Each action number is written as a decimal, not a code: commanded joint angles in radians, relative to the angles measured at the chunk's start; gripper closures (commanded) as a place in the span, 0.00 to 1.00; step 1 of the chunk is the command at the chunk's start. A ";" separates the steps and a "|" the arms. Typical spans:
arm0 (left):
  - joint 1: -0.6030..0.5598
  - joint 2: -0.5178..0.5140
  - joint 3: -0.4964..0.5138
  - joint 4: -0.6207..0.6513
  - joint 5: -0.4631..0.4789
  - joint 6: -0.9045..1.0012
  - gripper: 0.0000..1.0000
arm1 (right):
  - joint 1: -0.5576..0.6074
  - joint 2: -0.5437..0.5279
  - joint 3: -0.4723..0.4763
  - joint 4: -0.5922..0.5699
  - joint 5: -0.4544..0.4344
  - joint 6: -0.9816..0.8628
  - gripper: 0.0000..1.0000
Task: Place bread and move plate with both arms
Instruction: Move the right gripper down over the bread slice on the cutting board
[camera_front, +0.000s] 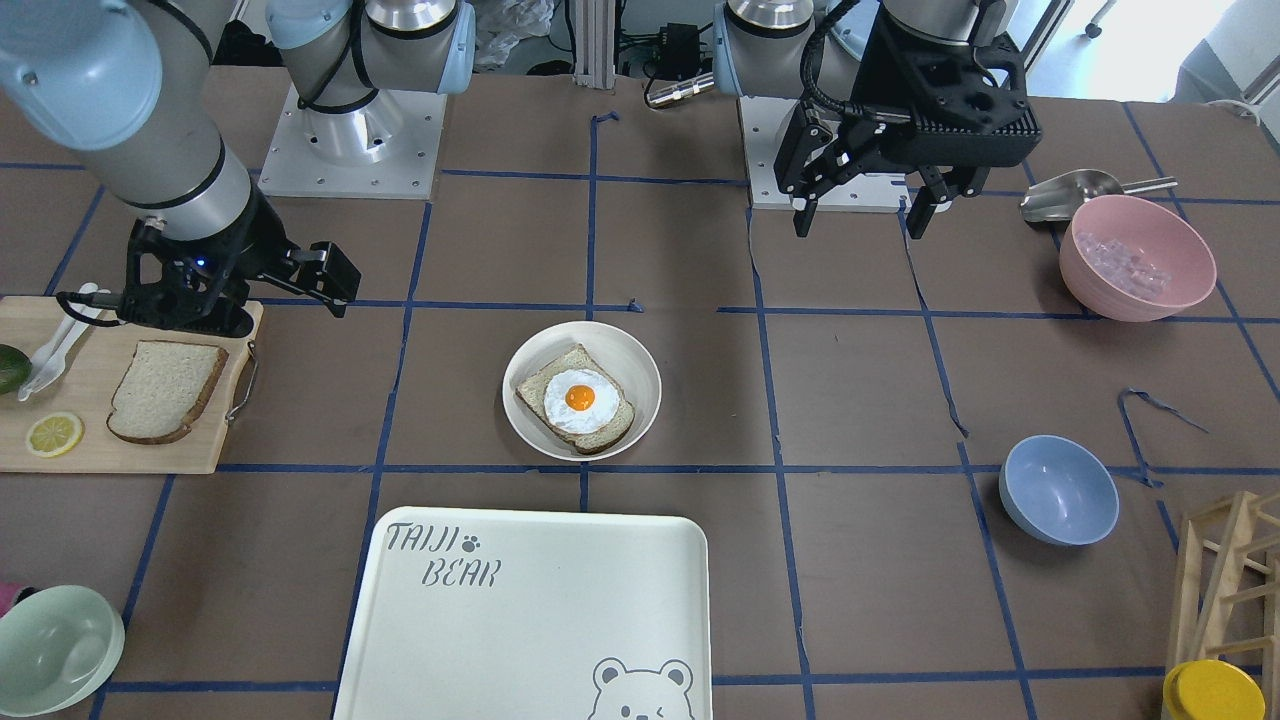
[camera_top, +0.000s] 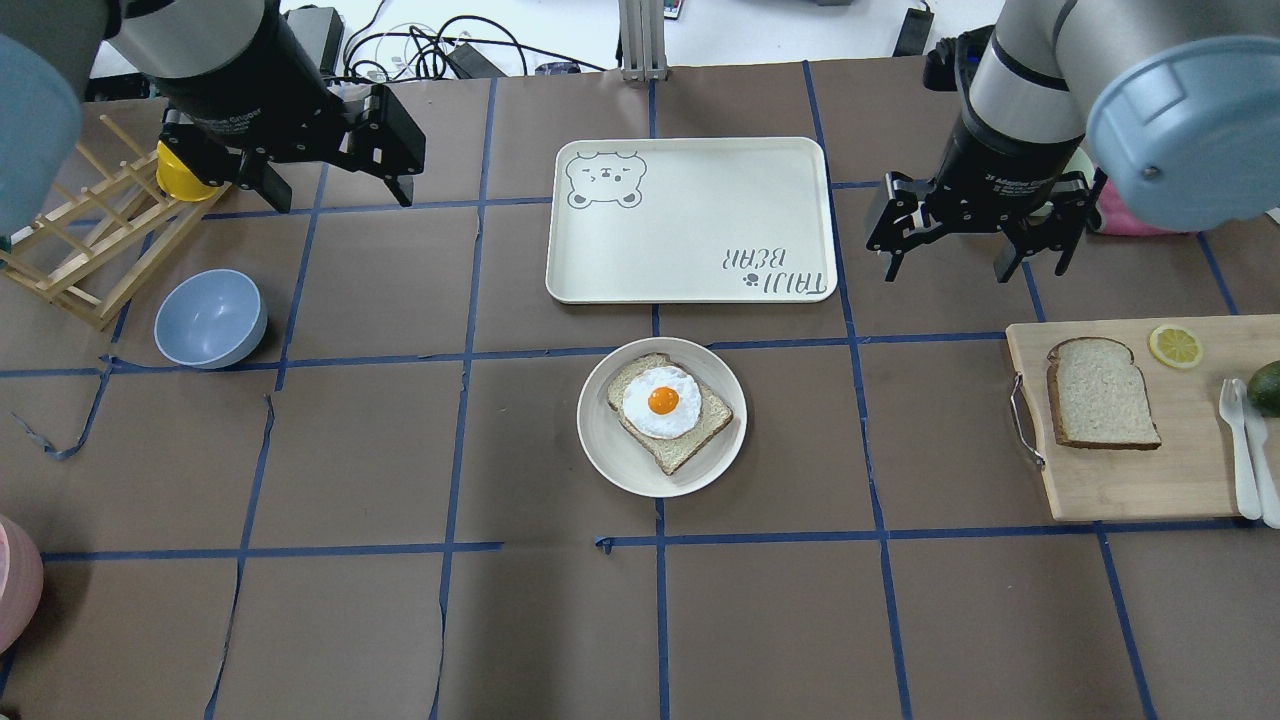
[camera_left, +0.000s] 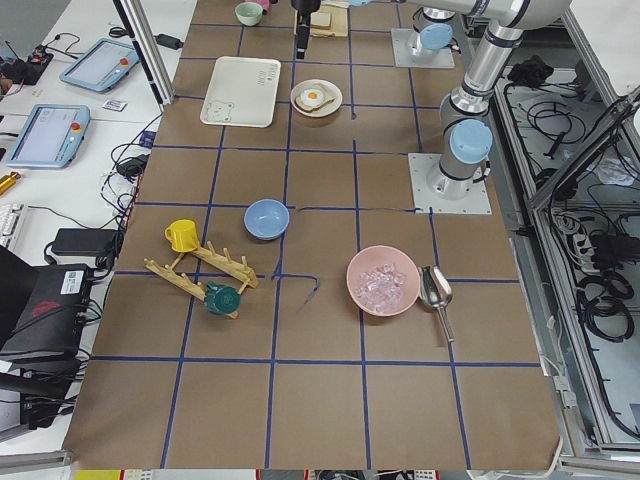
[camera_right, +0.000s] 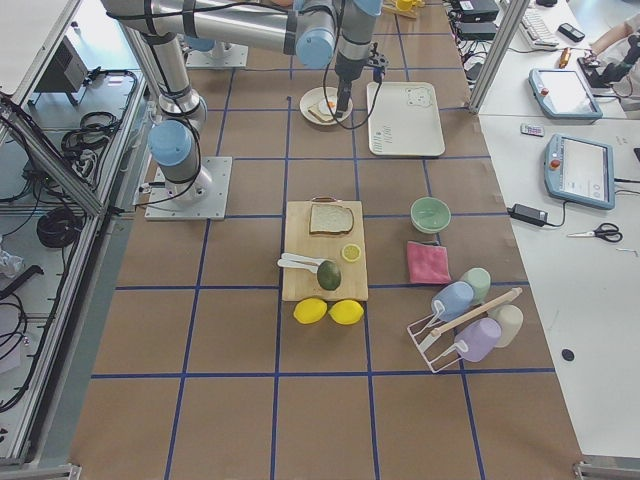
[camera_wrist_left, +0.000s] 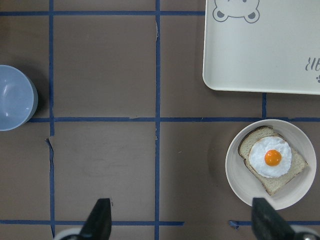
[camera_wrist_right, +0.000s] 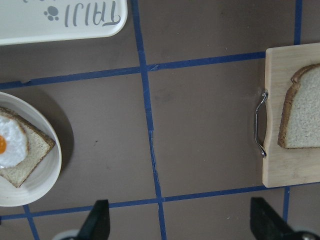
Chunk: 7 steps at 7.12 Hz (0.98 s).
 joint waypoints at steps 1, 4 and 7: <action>-0.002 -0.001 0.003 -0.020 0.000 -0.001 0.00 | -0.100 0.097 0.061 -0.132 -0.006 -0.025 0.06; 0.000 -0.002 0.015 -0.102 0.006 -0.007 0.00 | -0.153 0.194 0.106 -0.294 -0.099 -0.022 0.16; -0.002 -0.038 0.001 -0.079 -0.001 -0.048 0.00 | -0.186 0.243 0.117 -0.314 -0.173 -0.023 0.34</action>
